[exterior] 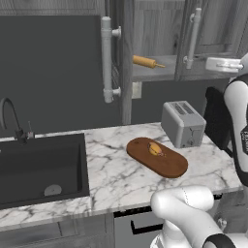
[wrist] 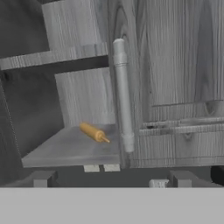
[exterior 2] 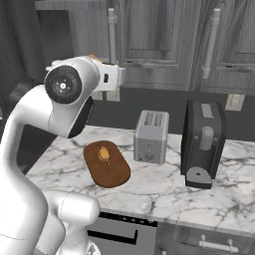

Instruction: Open the cabinet, retrieve the rolling pin, and place it next to the meat on the cutting board to prepare for tenderizing.

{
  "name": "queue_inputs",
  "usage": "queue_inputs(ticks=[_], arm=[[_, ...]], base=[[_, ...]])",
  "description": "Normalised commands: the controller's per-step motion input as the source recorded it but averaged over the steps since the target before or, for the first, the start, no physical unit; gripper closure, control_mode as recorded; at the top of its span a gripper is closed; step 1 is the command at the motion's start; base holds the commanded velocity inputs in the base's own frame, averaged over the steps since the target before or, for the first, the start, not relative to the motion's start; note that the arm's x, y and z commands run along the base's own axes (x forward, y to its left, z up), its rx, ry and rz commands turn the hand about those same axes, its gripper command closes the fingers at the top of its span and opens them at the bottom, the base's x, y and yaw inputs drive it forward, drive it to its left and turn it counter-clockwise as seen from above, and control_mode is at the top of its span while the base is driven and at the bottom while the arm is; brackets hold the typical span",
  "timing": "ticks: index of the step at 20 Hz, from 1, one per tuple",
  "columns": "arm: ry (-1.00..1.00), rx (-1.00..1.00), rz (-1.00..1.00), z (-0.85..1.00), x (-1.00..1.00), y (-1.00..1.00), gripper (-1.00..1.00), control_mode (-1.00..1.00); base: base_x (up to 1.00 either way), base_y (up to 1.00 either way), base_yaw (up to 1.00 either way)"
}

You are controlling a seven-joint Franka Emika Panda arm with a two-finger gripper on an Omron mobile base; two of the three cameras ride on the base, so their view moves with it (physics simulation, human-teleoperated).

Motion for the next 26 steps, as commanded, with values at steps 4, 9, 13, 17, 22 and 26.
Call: queue_inputs(ticks=[4, 9, 13, 17, 22, 26], arm=[[-0.06, -0.13, -0.14, 0.0, 0.05, -0.37, -1.0, -1.0], [-0.07, -0.1, -0.14, 0.0, 0.21, -0.08, -1.0, -1.0], [-0.05, -0.04, -0.12, 0.0, 0.23, 0.06, -1.0, -1.0], [-0.04, -0.01, -0.09, 0.0, 0.14, 0.0, -1.0, -1.0], [0.0, 0.0, -0.01, 0.0, 0.07, 0.0, -1.0, -1.0], [0.0, 0.0, 0.0, 0.0, 0.2, 0.0, -1.0, -1.0]], base=[[0.0, 0.0, 0.0], [0.0, 0.0, 0.0], [0.0, 0.0, 0.0], [0.0, 0.0, 0.0], [0.0, 0.0, 0.0], [0.0, 0.0, 0.0]])
